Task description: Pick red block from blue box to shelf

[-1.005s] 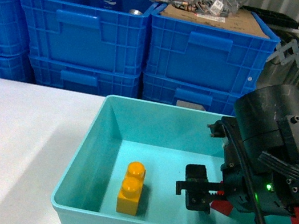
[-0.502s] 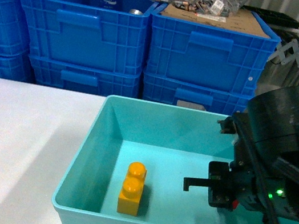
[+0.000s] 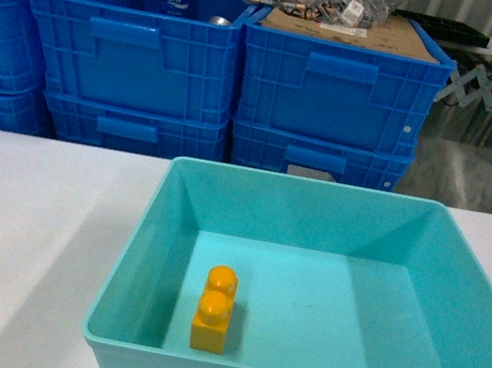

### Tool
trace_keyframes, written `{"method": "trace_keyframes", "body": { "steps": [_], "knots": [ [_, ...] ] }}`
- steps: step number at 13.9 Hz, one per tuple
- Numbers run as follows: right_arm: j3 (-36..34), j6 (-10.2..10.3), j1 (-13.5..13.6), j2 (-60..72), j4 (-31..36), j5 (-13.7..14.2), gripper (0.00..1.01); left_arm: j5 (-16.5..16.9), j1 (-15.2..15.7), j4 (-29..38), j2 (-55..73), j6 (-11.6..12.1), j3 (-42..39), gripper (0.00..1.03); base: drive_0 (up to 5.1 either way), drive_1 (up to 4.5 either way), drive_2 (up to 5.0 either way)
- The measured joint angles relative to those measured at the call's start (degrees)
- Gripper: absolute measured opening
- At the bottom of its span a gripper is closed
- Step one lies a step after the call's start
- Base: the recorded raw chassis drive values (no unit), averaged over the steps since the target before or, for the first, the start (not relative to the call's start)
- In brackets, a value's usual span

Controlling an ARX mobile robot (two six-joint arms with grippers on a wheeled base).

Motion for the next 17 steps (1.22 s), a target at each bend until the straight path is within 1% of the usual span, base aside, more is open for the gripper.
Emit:
{"method": "trace_keyframes", "body": {
  "steps": [1,2,3,4,6,7,11,15,17],
  "knots": [
    [-3.6,-0.6,-0.3,-1.6,12.3,1.4,0.29,0.0,0.0,0.1,0.0,0.0,0.0,0.98,0.0,0.0,0.0],
    [-9.8,-1.6,-3.7,-8.1,15.8,-1.1,0.29,-0.1,0.0,0.0,0.0,0.0,0.0,0.98,0.0,0.0,0.0],
    [-13.6,-1.6,-7.4,-18.1,9.5,-5.2,0.29,0.0,0.0,0.0,0.0,0.0,0.0,0.98,0.0,0.0,0.0],
    [-15.5,-1.6,-11.7,-20.1,11.9,-8.5,0.29,0.0,0.0,0.0,0.0,0.0,0.0,0.98,0.0,0.0,0.0],
    [-16.7,-1.7,-11.8,-22.8,7.0,-9.2,0.29,0.0,0.0,0.0,0.0,0.0,0.0,0.98,0.0,0.0,0.0],
    [-16.7,-1.7,-11.6,-25.4,5.7,-9.2,0.29,0.0,0.0,0.1,0.0,0.0,0.0,0.98,0.0,0.0,0.0],
    [-16.7,-1.7,-11.6,-34.5,-2.7,-9.2,0.29,0.0,0.0,0.0,0.0,0.0,0.0,0.98,0.0,0.0,0.0],
    [-16.7,-1.7,-11.6,-36.2,-4.2,-9.2,0.29,0.0,0.0,0.0,0.0,0.0,0.0,0.98,0.0,0.0,0.0],
    [-16.7,-1.7,-11.6,-39.5,-7.1,-9.2,0.29,0.0,0.0,0.0,0.0,0.0,0.0,0.98,0.0,0.0,0.0]
  ]
}}
